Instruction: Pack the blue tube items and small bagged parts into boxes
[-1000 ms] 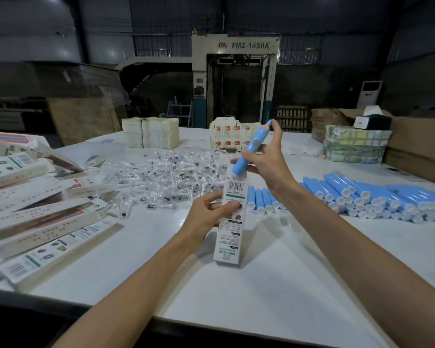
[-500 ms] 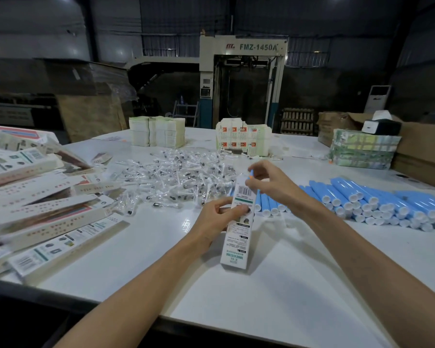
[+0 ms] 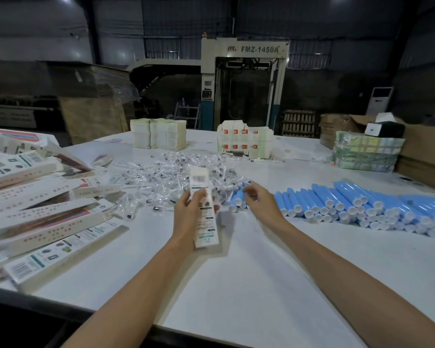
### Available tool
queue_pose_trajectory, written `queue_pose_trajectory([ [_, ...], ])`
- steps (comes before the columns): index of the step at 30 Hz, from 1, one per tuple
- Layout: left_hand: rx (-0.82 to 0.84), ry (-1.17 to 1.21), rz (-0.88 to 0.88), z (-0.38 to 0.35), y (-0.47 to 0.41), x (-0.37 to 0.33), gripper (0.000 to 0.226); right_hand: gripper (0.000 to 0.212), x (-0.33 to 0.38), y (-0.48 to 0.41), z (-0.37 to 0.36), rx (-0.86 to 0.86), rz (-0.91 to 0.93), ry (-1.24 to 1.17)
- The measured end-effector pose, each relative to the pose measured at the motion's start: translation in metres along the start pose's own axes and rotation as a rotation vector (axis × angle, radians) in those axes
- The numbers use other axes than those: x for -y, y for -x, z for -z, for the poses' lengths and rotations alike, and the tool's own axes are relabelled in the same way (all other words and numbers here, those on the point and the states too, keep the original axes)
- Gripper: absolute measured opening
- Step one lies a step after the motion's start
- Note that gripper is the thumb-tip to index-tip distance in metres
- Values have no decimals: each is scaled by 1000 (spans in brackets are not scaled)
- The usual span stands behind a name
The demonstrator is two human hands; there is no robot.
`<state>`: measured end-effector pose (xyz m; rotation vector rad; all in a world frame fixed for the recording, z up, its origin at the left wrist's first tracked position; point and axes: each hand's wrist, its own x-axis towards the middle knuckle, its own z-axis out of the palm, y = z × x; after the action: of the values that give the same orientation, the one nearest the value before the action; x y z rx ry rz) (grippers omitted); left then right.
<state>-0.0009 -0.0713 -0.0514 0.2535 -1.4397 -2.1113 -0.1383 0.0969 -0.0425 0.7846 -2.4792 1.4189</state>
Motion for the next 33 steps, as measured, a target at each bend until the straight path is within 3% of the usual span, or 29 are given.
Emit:
queue_pose_trajectory([
  [4,-99,-10,-20,6,-3,1,20,35,2,-24,-25,-8,96,196],
  [11,-49,-1,-29,5,-3,4,17,73,14,-73,-42,60,320,705],
  [14,-34,-6,-37,5,-5,5,19,79,14,-86,-45,92,375,840],
  [17,-7,-16,-53,5,-6,6,19,74,17,-98,-47,92,409,929],
  [21,23,-58,-54,6,-6,10,18,48,21,-104,-54,167,433,1056],
  [26,68,-86,-46,4,-7,10,20,33,16,-99,-51,112,491,978],
  [31,150,-28,-2,-3,-1,8,24,25,13,-90,-24,-122,523,702],
  [33,193,-43,0,-6,1,7,26,17,18,-79,-9,-222,466,484],
])
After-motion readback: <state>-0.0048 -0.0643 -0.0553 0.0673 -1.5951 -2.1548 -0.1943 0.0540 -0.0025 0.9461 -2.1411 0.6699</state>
